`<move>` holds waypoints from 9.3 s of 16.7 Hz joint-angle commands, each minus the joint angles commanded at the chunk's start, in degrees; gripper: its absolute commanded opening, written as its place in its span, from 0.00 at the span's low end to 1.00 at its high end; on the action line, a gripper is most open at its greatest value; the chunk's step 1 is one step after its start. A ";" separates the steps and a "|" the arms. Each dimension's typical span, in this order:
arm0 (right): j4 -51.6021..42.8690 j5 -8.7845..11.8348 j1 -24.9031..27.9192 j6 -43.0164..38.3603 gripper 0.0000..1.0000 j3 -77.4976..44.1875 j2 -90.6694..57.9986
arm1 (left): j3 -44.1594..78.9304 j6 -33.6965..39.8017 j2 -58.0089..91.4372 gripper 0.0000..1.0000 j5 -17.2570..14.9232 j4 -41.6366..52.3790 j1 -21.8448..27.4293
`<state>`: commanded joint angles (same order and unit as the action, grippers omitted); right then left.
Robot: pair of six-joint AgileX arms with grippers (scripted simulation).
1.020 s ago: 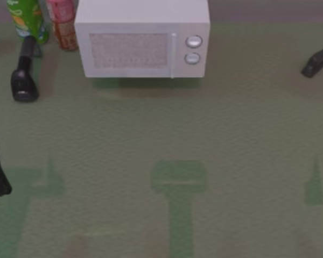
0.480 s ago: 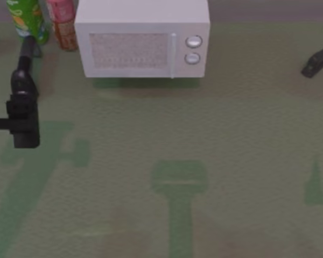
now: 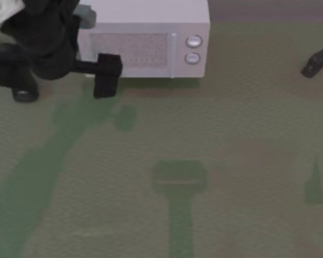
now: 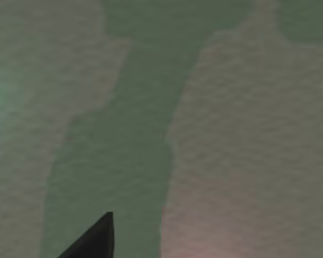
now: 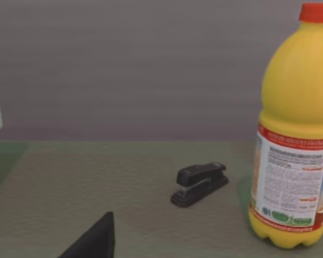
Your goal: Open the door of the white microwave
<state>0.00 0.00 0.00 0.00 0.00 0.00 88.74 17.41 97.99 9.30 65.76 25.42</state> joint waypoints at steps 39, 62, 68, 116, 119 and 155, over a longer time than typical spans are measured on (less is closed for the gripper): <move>0.00 0.00 0.00 0.00 1.00 0.00 0.00 | 54.44 14.45 44.22 0.70 7.64 -0.28 9.98; 0.00 0.00 0.00 0.00 1.00 0.00 0.00 | 47.20 15.36 40.47 0.00 7.30 -3.11 11.76; 0.00 0.00 0.00 0.00 1.00 0.00 0.00 | 38.44 16.21 35.24 0.00 8.53 -6.74 11.78; 0.00 0.00 0.00 0.00 1.00 0.00 0.00 | 29.26 12.05 29.85 0.00 6.71 -11.77 11.61; 0.00 0.00 0.00 0.00 1.00 0.00 0.00 | 29.26 12.05 29.85 0.00 6.71 -11.77 11.61; 0.00 0.00 0.00 0.00 1.00 0.00 0.00 | 19.40 6.39 23.78 0.00 4.00 -17.00 11.13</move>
<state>0.00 0.00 0.00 0.00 0.00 0.00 108.14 23.80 121.77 13.30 48.75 36.54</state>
